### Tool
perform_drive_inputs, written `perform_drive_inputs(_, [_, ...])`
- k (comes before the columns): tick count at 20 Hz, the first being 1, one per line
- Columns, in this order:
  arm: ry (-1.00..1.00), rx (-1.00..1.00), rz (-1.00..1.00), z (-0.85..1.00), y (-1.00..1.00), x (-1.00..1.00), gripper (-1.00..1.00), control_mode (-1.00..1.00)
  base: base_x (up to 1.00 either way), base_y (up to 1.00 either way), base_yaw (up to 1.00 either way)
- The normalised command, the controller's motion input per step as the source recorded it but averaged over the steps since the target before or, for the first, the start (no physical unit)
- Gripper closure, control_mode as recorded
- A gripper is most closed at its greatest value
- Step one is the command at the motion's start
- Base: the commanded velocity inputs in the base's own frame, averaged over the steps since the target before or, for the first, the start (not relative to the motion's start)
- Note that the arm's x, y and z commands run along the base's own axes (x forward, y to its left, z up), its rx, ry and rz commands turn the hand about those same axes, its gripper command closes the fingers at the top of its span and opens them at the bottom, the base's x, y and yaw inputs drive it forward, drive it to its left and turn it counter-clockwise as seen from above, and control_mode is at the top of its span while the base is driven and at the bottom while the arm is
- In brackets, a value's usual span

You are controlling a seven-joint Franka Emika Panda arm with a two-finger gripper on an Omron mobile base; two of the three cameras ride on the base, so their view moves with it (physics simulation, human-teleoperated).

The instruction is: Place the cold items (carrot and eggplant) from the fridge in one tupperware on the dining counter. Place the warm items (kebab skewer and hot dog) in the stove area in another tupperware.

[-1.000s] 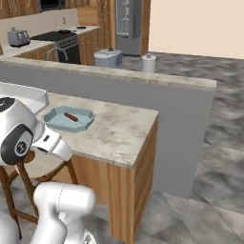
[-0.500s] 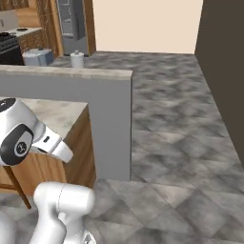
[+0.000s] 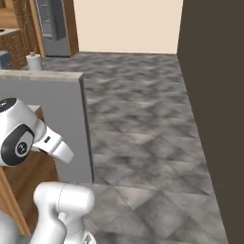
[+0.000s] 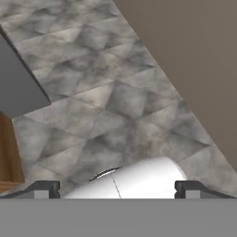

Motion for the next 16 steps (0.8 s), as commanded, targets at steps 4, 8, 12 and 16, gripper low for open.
perform_drive_inputs(4, [0.0, 0.0, 0.0, 0.0, 0.0, 0.0, -1.0, 1.0, 0.97, -0.72, 0.02])
perform_drive_inputs(8, [0.0, 0.0, 0.0, 0.0, 0.0, 0.0, -1.0, 1.0, 1.0, -0.69, 0.04])
perform_drive_inputs(12, [0.0, 0.0, 0.0, 0.0, 0.0, 0.0, -1.0, 1.0, 1.0, -0.6, 0.13])
perform_drive_inputs(16, [0.0, 0.0, 0.0, 0.0, 0.0, 0.0, -1.0, 1.0, 1.0, -0.48, 0.2])
